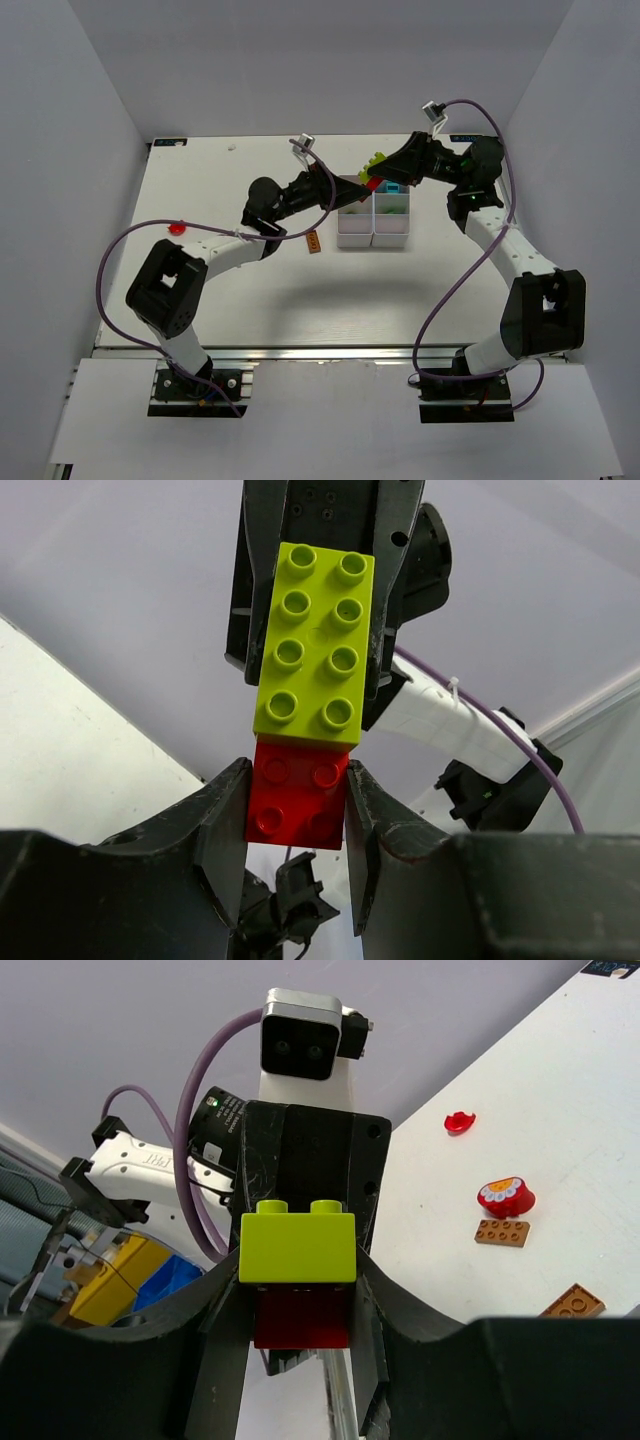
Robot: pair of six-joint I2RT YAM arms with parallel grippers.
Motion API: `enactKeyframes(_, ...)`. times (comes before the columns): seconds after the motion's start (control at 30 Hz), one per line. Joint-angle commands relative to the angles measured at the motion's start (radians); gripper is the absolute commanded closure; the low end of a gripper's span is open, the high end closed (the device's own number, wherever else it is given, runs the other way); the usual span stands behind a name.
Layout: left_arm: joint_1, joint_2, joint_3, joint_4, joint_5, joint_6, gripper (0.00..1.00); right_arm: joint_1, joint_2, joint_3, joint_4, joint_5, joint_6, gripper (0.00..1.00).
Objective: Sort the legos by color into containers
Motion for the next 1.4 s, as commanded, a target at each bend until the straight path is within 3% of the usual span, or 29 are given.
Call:
enactKeyframes(0.0, -0.01, -0.026, 0.057, -0.055, 0.033, 0.026, 1.0, 0.011, 0.005, 0.049, -0.034, -0.024, -0.114, 0.82)
enactKeyframes(0.07, -0.01, -0.037, 0.057, -0.094, 0.044, 0.052, 1.0, 0.011, 0.008, 0.056, -0.046, -0.024, -0.119, 0.68)
enactKeyframes(0.17, -0.01, -0.049, 0.053, -0.143, 0.049, 0.086, 1.0, 0.011, 0.011, 0.067, -0.049, -0.018, -0.12, 0.57)
enactKeyframes(0.3, -0.01, -0.061, 0.042, -0.152, 0.05, 0.094, 1.0, 0.011, 0.017, 0.078, -0.054, -0.014, -0.12, 0.49)
enactKeyframes(0.33, -0.01, -0.06, 0.04, -0.151, 0.052, 0.094, 1.0, 0.011, 0.018, 0.078, -0.057, -0.014, -0.123, 0.42)
enactKeyframes(0.43, -0.01, -0.061, 0.036, -0.145, 0.05, 0.091, 1.0, 0.009, 0.018, 0.082, -0.066, -0.009, -0.133, 0.35)
enactKeyframes(0.53, -0.01, -0.063, 0.037, -0.143, 0.047, 0.091, 1.0, 0.011, 0.014, 0.081, -0.077, -0.007, -0.137, 0.43)
enactKeyframes(0.63, -0.01, -0.063, 0.036, -0.148, 0.047, 0.094, 1.0, 0.011, 0.009, 0.081, -0.106, -0.001, -0.16, 0.63)
enactKeyframes(0.67, -0.009, -0.064, 0.034, -0.149, 0.047, 0.095, 1.0, 0.011, 0.011, 0.082, -0.121, 0.003, -0.18, 0.77)
enactKeyframes(0.77, -0.007, -0.069, 0.028, -0.149, 0.044, 0.095, 1.0, 0.011, 0.012, 0.082, -0.14, 0.003, -0.191, 0.88)
enactKeyframes(1.1, -0.001, -0.09, 0.004, -0.186, 0.072, 0.109, 1.0, 0.0, 0.043, 0.156, -0.218, 0.043, -0.257, 0.97)
enactKeyframes(1.37, 0.002, -0.21, -0.136, -0.35, 0.055, 0.206, 1.0, -0.001, 0.123, 0.306, -0.598, 0.204, -0.652, 1.0)
